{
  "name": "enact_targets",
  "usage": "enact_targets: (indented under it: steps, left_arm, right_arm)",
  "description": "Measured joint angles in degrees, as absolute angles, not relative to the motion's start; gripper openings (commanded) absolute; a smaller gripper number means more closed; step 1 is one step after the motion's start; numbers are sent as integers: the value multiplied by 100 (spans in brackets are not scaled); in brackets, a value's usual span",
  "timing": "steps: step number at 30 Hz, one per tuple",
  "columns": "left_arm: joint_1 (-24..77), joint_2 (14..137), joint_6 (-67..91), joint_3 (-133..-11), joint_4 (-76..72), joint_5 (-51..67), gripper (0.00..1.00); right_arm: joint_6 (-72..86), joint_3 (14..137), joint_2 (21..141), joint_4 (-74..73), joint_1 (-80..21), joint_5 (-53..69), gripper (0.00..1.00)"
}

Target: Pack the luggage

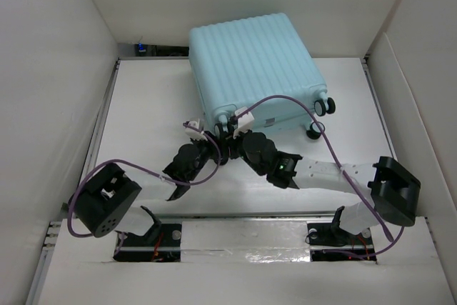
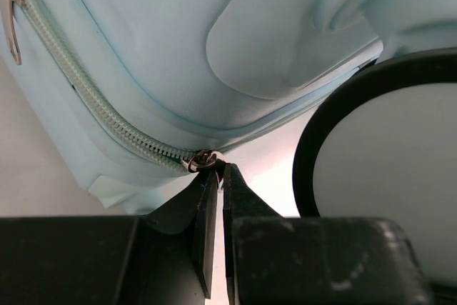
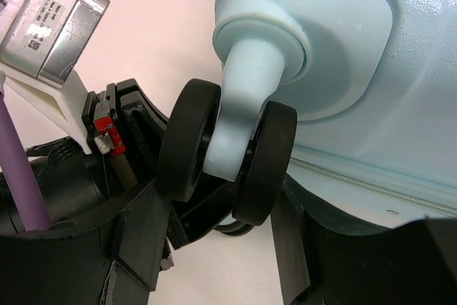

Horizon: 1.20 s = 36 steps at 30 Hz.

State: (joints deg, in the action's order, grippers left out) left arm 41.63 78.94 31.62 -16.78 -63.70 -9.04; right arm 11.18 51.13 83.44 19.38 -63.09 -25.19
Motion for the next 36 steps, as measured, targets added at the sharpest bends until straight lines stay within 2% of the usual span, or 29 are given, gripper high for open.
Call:
enact_targets:
  steps: [6,12,17,21,31,32,33,36]
  left_arm:
    - [4244,7592,3046,-1684,-5942,-1037,0]
    - [4307,6639,2897,-1487,-5083,-1225,0]
    - [4058,5636,2797,-1428,-4735,-2353,0]
    - [3962,5463,2746,-1422,-4416,-2731,0]
    - [4368,5961,2515,-1278,-4821,-1160,1]
    - [4368,6049,2515,-1280,-4869,-980,5]
    - [4381,6149,2515,-1291,-4917,-829,16]
    - [4438,6501,2523,-1354,-5113,-530,35]
  right_arm:
    - [1181,4928,8200,2025,-6309,-2523,0]
    - [1238,4499,7738,2056,-6261,-2508,0]
    - [1267,4038,7133,1922,-6191,-2508,0]
    - [1267,3806,6761,1776,-6167,-2510,0]
    - [1267,3789,6709,1691,-6156,-2495,0]
    - [1267,3787,6698,1684,-6156,-2495,0]
    - [1267,3787,6678,1667,-6156,-2495,0]
    - [1262,3787,6606,1570,-6154,-2493,0]
